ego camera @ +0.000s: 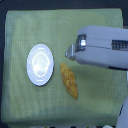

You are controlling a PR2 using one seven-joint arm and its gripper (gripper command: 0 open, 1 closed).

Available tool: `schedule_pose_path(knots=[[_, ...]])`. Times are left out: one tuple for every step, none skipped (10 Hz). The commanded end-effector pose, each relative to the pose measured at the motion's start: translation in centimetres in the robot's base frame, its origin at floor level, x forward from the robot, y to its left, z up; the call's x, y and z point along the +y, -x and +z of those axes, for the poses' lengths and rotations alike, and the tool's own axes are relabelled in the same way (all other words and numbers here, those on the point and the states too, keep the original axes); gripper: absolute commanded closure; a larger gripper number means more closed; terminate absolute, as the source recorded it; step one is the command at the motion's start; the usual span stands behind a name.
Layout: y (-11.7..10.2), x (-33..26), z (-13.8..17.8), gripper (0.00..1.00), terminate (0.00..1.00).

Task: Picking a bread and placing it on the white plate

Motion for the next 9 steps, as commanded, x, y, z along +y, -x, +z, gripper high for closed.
schedule_pose_path(knots=[[1.7,6.6,-4.7,0.0,0.0],[2.3,7.2,-5.1,0.0,0.0],[2.9,7.7,-5.2,0.0,0.0],[3.8,8.7,-5.4,0.0,0.0],[4.7,9.3,-5.6,0.0,0.0],[5.4,8.8,-6.1,0.0,0.0],[5.8,8.5,-6.5,0.0,0.0],[6.2,8.4,-7.2,0.0,0.0],[7.4,8.3,-7.8,0.0,0.0]])
